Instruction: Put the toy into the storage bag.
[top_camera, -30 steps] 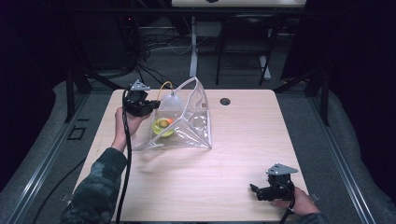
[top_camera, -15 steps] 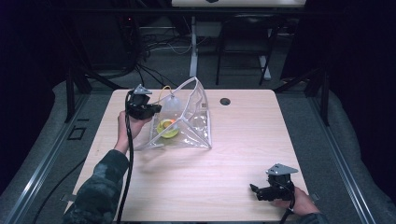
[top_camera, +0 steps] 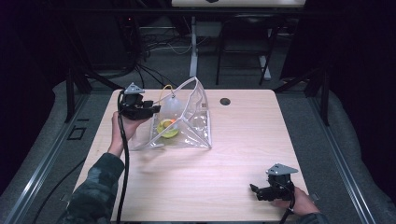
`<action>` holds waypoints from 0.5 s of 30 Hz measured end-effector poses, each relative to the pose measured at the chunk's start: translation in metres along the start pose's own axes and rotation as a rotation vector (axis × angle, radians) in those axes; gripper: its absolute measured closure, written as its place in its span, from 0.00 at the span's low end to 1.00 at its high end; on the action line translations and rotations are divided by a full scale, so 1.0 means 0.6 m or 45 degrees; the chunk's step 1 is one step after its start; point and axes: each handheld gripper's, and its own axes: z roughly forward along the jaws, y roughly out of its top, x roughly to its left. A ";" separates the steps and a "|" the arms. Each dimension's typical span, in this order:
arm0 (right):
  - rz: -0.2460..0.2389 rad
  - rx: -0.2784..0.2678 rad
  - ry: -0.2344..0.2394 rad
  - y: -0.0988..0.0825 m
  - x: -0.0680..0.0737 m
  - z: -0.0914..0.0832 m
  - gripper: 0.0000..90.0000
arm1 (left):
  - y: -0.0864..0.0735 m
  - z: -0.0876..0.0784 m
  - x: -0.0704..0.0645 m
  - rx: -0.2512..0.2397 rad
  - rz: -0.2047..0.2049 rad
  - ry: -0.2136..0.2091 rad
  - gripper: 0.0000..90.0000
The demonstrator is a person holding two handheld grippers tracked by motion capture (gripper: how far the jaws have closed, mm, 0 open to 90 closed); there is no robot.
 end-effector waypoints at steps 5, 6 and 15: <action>0.004 -0.005 0.002 0.000 0.000 0.000 0.00 | -0.004 -0.023 -0.003 0.028 -0.022 0.037 0.39; 0.004 -0.005 0.002 0.000 0.000 0.000 0.00 | -0.005 -0.030 -0.004 0.029 -0.023 0.052 0.37; 0.000 -0.004 -0.001 0.000 0.000 0.000 0.00 | -0.023 -0.083 -0.005 0.044 -0.002 0.086 0.17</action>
